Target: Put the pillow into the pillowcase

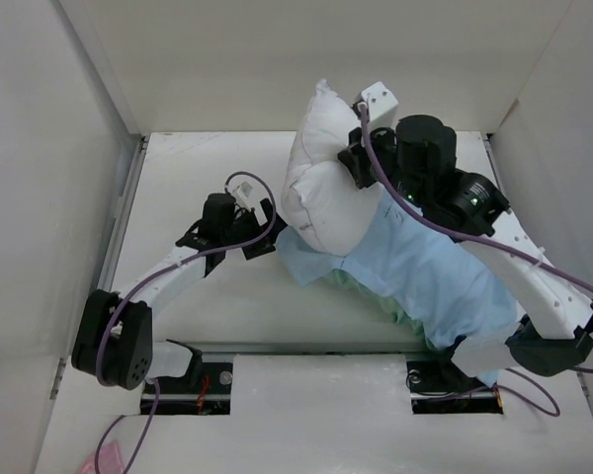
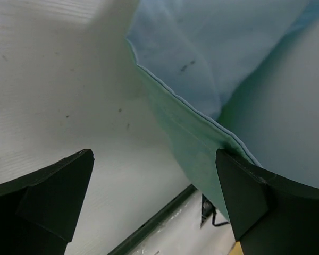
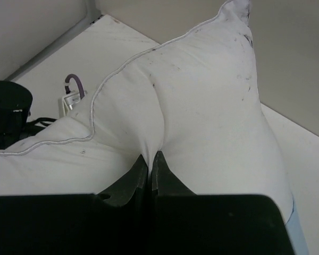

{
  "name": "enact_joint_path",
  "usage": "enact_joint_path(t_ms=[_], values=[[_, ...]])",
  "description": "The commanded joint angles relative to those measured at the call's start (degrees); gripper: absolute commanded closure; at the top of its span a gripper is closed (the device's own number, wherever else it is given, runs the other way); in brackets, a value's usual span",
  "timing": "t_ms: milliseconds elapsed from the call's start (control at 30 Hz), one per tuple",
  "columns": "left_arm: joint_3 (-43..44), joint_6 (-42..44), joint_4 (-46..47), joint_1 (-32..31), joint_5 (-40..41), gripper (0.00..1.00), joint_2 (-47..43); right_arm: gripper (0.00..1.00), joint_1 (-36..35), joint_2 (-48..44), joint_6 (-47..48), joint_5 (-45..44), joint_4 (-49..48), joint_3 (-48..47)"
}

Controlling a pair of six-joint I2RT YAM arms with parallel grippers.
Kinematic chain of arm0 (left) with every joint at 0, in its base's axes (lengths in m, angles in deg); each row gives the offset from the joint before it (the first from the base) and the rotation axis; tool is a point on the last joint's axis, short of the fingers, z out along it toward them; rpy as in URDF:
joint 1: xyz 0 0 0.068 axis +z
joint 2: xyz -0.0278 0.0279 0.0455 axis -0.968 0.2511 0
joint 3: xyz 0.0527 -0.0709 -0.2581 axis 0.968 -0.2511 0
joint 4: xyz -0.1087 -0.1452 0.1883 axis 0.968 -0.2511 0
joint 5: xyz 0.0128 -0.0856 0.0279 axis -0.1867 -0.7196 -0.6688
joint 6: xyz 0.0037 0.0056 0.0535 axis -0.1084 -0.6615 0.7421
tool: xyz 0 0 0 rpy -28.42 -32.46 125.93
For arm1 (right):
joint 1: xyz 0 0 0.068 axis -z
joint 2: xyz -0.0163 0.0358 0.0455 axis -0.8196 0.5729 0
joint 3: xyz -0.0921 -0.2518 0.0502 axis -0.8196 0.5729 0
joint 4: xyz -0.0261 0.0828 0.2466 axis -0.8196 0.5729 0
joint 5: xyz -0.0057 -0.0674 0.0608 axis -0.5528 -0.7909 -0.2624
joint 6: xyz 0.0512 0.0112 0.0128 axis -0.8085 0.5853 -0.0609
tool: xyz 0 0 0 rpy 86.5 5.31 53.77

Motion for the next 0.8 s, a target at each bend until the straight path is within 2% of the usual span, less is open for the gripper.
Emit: enact_joint_path(t_ms=[0,367,500,767], values=[[1.3,-0.6,8.9,2.3,-10.4,0.0,0.0,1.0,-0.3,0.1,1.0,-0.6,-5.4,-0.6],[-5.5,-3.7,8.1,9.1,-13.3,0.0,-1.2,1.0,-0.3,0.7,1.5,-2.4,-5.9,1.2],[-5.0,-6.7,12.0,9.9,-16.3,0.0,1.1,1.0,-0.3,0.7,2.0,-1.0,-5.9,1.7],[-0.8,-8.4,12.7,8.8,-16.8,0.0,3.1,1.0,-0.3,0.1,1.5,0.1,-7.0,3.4]])
